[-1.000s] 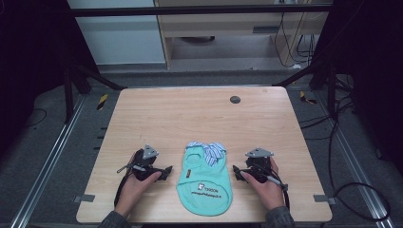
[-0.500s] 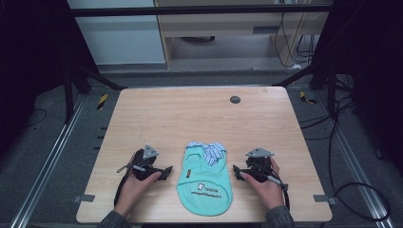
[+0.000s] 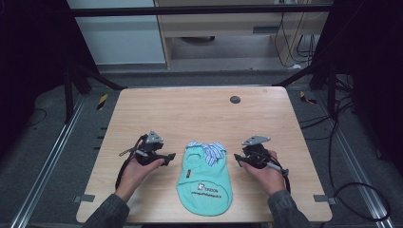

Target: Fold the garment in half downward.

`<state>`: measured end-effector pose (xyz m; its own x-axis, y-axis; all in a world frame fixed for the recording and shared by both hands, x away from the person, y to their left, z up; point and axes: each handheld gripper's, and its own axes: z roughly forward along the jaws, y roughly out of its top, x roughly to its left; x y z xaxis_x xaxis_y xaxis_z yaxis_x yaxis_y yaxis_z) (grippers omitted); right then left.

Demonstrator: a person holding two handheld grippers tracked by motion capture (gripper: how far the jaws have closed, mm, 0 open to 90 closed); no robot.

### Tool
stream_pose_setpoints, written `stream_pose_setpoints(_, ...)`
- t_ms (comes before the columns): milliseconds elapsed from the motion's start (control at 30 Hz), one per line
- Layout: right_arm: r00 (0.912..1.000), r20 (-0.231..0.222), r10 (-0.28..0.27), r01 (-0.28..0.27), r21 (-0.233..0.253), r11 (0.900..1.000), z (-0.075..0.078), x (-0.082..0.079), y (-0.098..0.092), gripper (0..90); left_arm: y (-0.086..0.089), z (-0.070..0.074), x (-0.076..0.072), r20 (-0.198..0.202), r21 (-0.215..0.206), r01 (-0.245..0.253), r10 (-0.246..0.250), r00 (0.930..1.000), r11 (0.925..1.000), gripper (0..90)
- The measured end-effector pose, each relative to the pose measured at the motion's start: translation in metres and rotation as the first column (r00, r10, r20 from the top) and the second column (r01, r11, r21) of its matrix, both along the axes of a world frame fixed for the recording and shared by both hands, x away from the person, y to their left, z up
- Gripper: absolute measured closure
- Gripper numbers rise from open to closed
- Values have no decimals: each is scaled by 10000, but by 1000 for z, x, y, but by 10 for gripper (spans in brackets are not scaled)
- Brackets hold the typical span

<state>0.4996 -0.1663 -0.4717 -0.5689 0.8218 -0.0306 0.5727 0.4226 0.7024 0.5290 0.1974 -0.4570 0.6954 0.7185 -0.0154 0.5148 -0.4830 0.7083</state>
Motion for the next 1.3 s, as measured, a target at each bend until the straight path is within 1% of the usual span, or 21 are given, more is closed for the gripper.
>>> stream_pose_setpoints(33,10000,0,0,0,0,10000,0,0,0,602,0,0,0,0,0,0,0,10000,10000,310)
stream_pose_setpoints(67,9999,-57,131,-131,-84,9999,3,9,3,660,-7,6,8,73,94,105,-105,9999,9999,325)
stream_pose_setpoints(100,9997,-139,190,-191,-15,9998,4,13,4,683,-11,9,12,103,188,181,-183,9998,9997,345)
stream_pose_setpoints(133,9994,-215,278,-277,62,9996,4,18,5,712,-14,11,17,123,187,226,-228,9997,9996,367)
stream_pose_setpoints(200,9987,-360,371,-362,267,9990,5,27,8,753,-19,13,27,29,29,225,-225,9997,9997,399)
stream_pose_setpoints(300,9985,-400,387,-374,312,9988,6,39,12,821,-29,12,39,-160,-115,263,-264,9995,9996,474)
stream_pose_setpoints(333,9986,-385,373,-360,348,9987,7,43,13,836,-32,12,43,-233,-57,309,-310,9992,9995,485)
stream_pose_setpoints(367,9984,-439,364,-347,401,9986,7,46,15,844,-35,12,46,-317,-105,307,-310,9990,9995,503)
stream_pose_setpoints(400,9982,-432,421,-407,328,9986,7,49,17,845,-38,12,48,-373,-153,344,-349,9987,9993,523)
stream_pose_setpoints(533,9973,-557,475,-451,444,9980,6,59,22,829,-51,13,54,-328,-69,551,-553,9979,9985,531)
stream_pose_setpoints(567,9972,-613,437,-409,458,9981,6,60,24,812,-53,12,56,-336,-120,509,-513,9981,9986,524)
stream_pose_setpoints(633,9971,-554,517,-487,533,9974,5,62,25,805,-54,11,57,-382,-161,478,-484,9981,9987,503)
stream_pose_setpoints(667,9965,-653,531,-487,664,9966,4,64,29,771,-57,8,59,-459,-23,471,-472,9978,9989,497)
stream_pose_setpoints(733,9960,-690,562,-516,666,9964,3,65,32,747,-59,5,61,-546,151,473,-465,9974,9988,482)
stream_pose_setpoints(800,9956,-756,550,-493,753,9959,2,65,36,712,-58,2,62,-594,237,353,-338,9977,9991,460)
stream_pose_setpoints(833,9956,-756,550,-493,753,9959,2,65,36,712,-58,2,62,-594,237,353,-338,9977,9991,446)
stream_pose_setpoints(867,9949,-792,620,-561,744,9956,0,66,41,688,-58,-1,63,-645,288,314,-295,9975,9991,445)
stream_pose_setpoints(967,9943,-852,637,-587,595,9965,-2,66,48,647,-58,-4,65,-743,321,348,-323,9967,9989,441)
stream_pose_setpoints(1133,9934,-972,607,-577,335,9978,-7,68,54,642,-61,-14,64,-888,574,447,-395,9953,9973,425)
stream_pose_setpoints(1233,9923,-1050,654,-626,297,9976,-9,68,55,642,-62,-17,62,-916,659,500,-438,9948,9966,419)
stream_pose_setpoints(1300,9914,-1094,715,-700,172,9974,-12,67,58,634,-64,-23,62,-1006,827,567,-483,9938,9950,408)
